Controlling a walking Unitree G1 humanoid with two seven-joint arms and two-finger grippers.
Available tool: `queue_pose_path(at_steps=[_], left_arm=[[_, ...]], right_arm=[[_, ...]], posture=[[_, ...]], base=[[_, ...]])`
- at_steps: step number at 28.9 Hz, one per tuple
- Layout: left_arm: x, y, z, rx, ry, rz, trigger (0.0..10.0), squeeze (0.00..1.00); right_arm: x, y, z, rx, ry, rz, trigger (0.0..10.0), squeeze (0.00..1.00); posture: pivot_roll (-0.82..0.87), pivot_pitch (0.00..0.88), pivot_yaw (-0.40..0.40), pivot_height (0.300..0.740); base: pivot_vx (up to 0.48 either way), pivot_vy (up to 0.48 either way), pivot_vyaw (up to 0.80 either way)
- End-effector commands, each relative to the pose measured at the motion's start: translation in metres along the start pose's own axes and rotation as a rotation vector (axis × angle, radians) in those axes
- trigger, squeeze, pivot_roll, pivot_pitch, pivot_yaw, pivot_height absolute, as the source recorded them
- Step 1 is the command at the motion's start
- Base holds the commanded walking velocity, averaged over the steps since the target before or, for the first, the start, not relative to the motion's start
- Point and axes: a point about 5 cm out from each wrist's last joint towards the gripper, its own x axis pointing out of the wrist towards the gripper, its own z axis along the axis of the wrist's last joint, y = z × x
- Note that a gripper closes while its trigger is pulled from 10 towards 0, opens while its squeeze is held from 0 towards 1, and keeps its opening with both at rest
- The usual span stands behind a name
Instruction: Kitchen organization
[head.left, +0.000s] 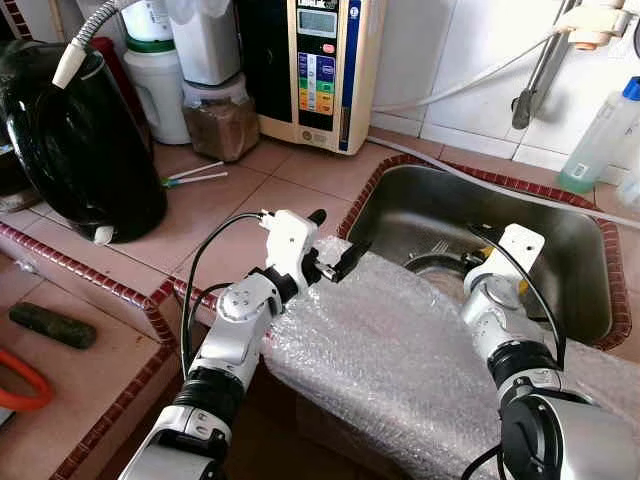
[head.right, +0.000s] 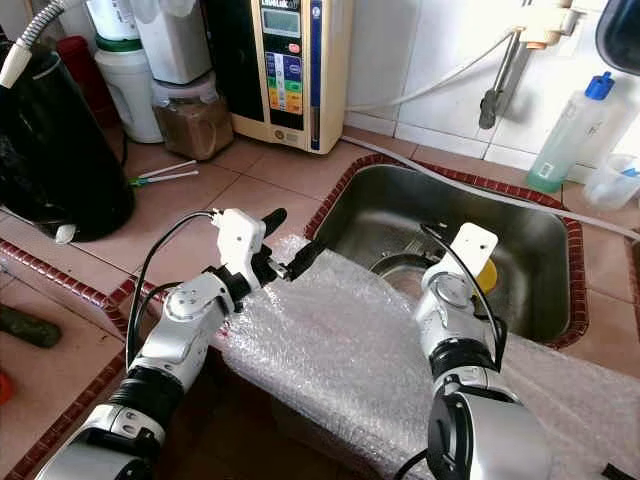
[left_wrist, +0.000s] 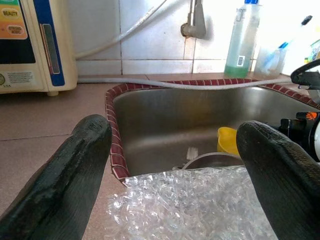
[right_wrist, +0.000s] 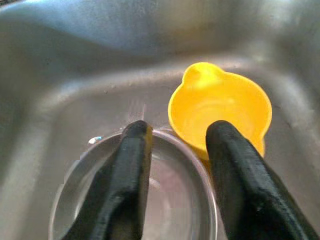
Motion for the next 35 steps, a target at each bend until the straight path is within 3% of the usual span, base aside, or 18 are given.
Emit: queue_pose_path(at_steps=[1,6,8,11,12,13,16,24,27,32,35], left_arm=[[0.001,-0.001,0.006,0.022,-0.020,-0.004,10.0,1.00],[0.000,0.001,0.006,0.026,-0.023,0.024,10.0,1.00],[-0.001,0.006,0.006,0.054,-0.020,0.082,10.0,1.00],[-0.002,0.010,0.008,0.063,-0.037,0.134,10.0,1.00],[-0.003,0.014,0.012,0.068,-0.062,0.166,10.0,1.00],[-0.005,0.020,0.018,0.058,-0.099,0.217,10.0,1.00],[-0.006,0.025,0.024,0.056,-0.133,0.261,10.0,1.00],[-0.012,0.035,0.028,0.103,-0.146,0.383,10.0,1.00],[-0.019,0.035,0.023,0.038,-0.139,0.420,10.0,1.00],[-0.030,0.035,0.023,0.094,-0.134,0.465,10.0,1.00],[-0.037,0.041,0.027,0.147,-0.128,0.558,10.0,1.00]], right_arm=[[0.000,0.002,-0.001,0.014,0.014,0.009,10.0,1.00],[-0.002,0.012,0.002,-0.006,-0.020,0.104,10.0,1.00],[-0.007,0.028,0.011,-0.126,-0.116,0.218,10.0,1.00],[-0.010,0.034,0.015,-0.151,-0.168,0.270,10.0,1.00],[-0.012,0.035,0.018,-0.257,-0.230,0.276,10.0,1.00],[-0.015,0.038,0.023,-0.292,-0.292,0.303,10.0,1.00],[-0.018,0.039,0.027,-0.322,-0.350,0.315,10.0,1.00],[-0.023,0.029,0.038,-0.389,-0.478,0.301,10.0,1.00],[-0.025,0.019,0.041,-0.427,-0.523,0.269,10.0,1.00],[-0.030,0.005,0.047,-0.438,-0.579,0.246,10.0,1.00],[-0.035,0.002,0.048,-0.462,-0.600,0.256,10.0,1.00]], posture=[[0.01,0.000,0.008,0.740],[0.01,0.000,0.006,0.740],[0.01,0.000,0.007,0.740],[0.01,0.000,0.007,0.740],[0.01,0.000,0.008,0.740],[0.01,0.000,0.008,0.740],[0.01,0.000,0.008,0.740],[0.00,0.000,0.012,0.740],[0.00,0.000,0.015,0.740],[0.00,0.000,0.023,0.740],[0.00,0.000,0.021,0.740]], base=[[0.000,0.000,0.00],[0.000,0.000,0.00],[0.000,0.000,0.00],[0.000,0.000,0.00],[0.000,0.000,0.00],[0.000,0.000,0.00],[0.000,0.000,0.00],[0.000,0.000,0.00],[0.000,0.000,0.00],[0.000,0.000,0.00],[0.000,0.000,0.00]])
